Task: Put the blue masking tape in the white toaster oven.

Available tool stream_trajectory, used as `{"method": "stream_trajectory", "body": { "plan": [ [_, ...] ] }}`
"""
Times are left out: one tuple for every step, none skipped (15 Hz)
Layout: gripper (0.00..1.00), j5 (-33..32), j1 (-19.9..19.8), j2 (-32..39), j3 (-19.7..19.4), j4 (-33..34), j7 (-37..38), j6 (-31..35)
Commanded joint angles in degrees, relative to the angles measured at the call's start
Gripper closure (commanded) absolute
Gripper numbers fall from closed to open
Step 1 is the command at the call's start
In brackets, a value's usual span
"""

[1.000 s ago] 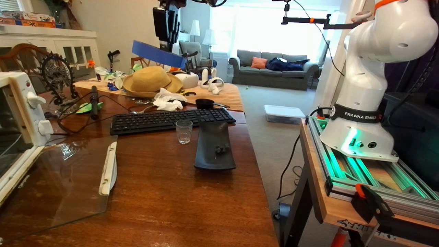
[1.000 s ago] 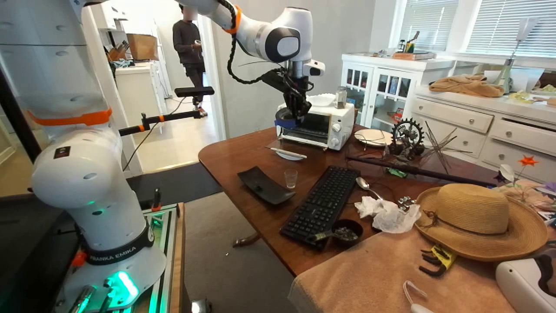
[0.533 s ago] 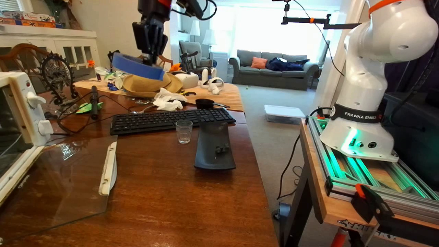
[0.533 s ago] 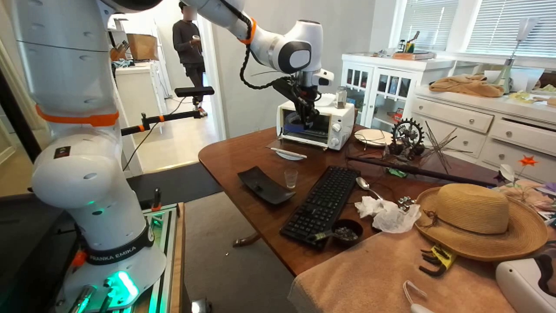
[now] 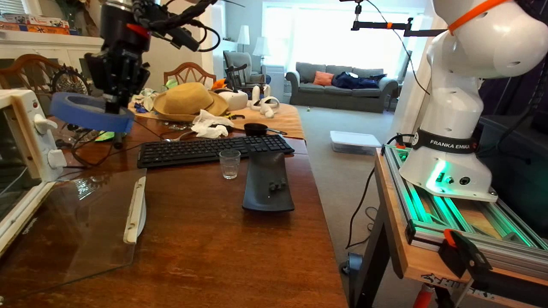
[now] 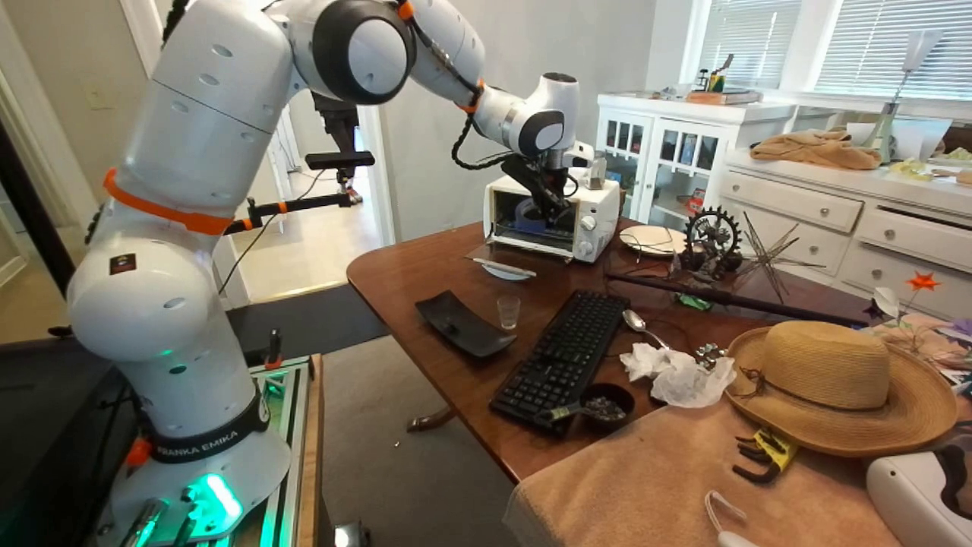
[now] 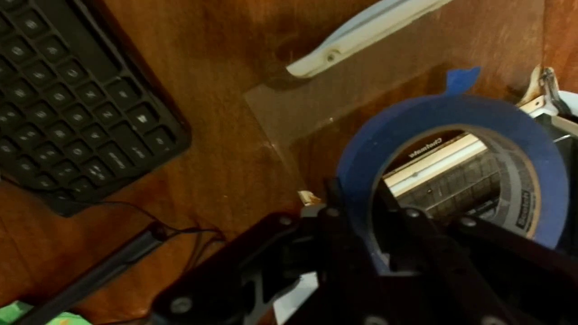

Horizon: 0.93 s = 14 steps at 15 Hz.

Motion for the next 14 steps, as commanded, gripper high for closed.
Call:
{"method": "stream_trajectory", "body": {
  "plan": [
    [0.95,-0.3,2.6,9.2,1.3,12.3,-3.1,-3.2],
    [0.95,0.5,2.4,9.9,1.9,13.4,-4.5,-3.6],
    [0.81,0.1,2.6,6.1,0.8,7.7,-2.1,-0.9],
    [0.81,0.2,3.0,7.6,1.1,9.5,-2.6,-1.2],
    [0.81,0.2,3.1,8.5,1.3,10.6,-3.0,-1.3],
    [0.81,0.2,3.1,9.0,1.3,11.3,-3.3,-1.5],
    [0.95,0.2,3.1,9.2,1.3,11.7,-3.5,-1.6],
    [0.95,-0.4,3.7,9.7,0.7,12.1,-2.5,-1.0],
    [0.95,-0.4,4.0,10.5,0.6,12.7,-2.3,-0.8],
    [0.95,-0.4,4.3,11.0,0.6,12.8,-2.2,0.1],
    [0.95,-0.6,4.7,11.1,0.4,12.4,-1.8,1.1],
    [0.95,-0.9,5.3,11.2,0.0,11.7,-1.0,2.9],
    [0.95,-1.3,6.0,11.4,-0.5,11.3,-0.1,4.4],
    [0.95,-1.7,6.6,12.0,-0.8,11.2,0.2,6.6]
  ]
}}
